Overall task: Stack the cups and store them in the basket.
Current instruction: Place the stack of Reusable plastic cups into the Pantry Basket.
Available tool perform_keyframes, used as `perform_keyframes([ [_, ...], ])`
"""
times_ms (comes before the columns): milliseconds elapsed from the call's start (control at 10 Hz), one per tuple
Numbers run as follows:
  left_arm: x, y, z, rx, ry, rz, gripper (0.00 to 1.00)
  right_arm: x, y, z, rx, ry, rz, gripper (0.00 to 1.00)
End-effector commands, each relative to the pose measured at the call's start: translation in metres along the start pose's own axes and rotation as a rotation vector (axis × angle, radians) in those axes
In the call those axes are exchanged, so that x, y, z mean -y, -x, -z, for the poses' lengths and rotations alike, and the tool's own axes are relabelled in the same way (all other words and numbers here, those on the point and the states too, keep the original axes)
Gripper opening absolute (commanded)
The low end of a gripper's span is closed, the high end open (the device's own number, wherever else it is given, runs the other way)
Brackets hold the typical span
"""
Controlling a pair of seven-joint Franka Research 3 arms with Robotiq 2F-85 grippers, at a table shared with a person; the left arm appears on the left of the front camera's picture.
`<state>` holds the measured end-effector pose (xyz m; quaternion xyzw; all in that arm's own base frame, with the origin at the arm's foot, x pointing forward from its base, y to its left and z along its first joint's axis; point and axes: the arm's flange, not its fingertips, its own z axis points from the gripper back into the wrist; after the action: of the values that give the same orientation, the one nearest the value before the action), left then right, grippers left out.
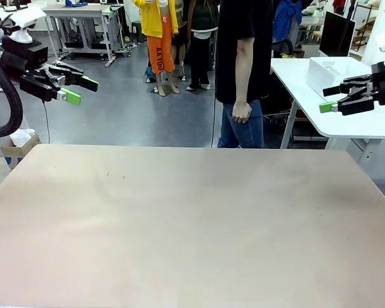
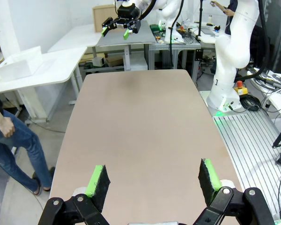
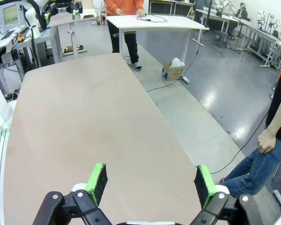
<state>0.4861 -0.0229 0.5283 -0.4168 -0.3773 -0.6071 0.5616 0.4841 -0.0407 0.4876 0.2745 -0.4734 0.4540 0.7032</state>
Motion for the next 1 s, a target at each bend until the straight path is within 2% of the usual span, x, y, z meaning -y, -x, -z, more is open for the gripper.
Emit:
perform_keyframes([
  [0,0.0016,-0.0030,-0.0001,-0.011,0.006,-0.014,1.00,0.0016,-0.0036,0.0008,-0.014,0.010,0.015,1.00],
  [900,0.0016,-0.0030,-0.0001,-0.011,0.006,-0.014,1.00,0.0016,-0.0036,0.0008,-0.014,0.010,0.015,1.00],
])
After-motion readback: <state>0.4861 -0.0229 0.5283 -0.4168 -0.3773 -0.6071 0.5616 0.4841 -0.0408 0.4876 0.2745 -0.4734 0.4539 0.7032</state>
